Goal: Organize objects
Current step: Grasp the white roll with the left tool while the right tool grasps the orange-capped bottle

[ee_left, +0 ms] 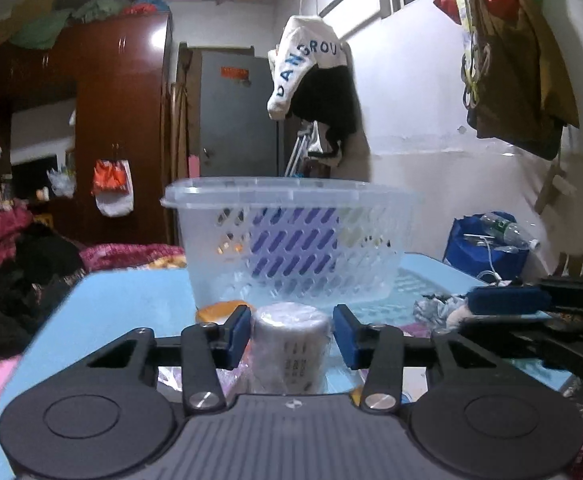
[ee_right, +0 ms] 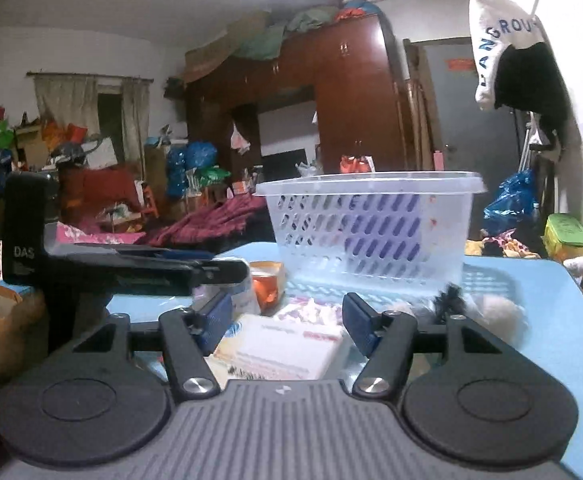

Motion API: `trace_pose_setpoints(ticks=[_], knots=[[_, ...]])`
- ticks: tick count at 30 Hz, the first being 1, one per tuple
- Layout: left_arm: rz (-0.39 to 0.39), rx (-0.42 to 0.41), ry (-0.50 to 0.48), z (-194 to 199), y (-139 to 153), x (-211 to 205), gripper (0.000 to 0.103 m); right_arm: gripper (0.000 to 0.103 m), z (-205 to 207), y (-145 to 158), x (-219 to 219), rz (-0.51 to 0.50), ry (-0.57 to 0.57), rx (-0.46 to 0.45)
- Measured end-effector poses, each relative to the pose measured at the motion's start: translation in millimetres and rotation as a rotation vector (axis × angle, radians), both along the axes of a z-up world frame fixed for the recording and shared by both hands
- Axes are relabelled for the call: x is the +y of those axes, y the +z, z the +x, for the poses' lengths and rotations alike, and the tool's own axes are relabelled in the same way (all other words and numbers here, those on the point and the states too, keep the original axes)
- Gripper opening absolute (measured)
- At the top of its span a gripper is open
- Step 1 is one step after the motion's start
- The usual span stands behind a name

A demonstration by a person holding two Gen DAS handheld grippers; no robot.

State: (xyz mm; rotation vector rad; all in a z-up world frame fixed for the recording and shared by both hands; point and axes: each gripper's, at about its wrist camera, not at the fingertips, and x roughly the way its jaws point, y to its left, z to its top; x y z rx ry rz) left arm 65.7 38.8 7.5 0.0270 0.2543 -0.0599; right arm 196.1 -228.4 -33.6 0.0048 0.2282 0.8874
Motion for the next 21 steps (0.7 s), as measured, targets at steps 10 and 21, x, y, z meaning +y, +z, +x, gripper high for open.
trace_pose_setpoints(ticks=[10, 21], knots=[[-0.104, -0.106, 0.077, -21.4, 36.4, 52.1, 0.048, 0.066, 55.2, 31.8, 62.0, -0.069, 0.023, 0.177], [-0.153, -0.116, 0.125, -24.3, 33.3, 76.6, 0.048, 0.059, 90.5, 28.8, 148.3, -0.287, 0.042, 0.304]])
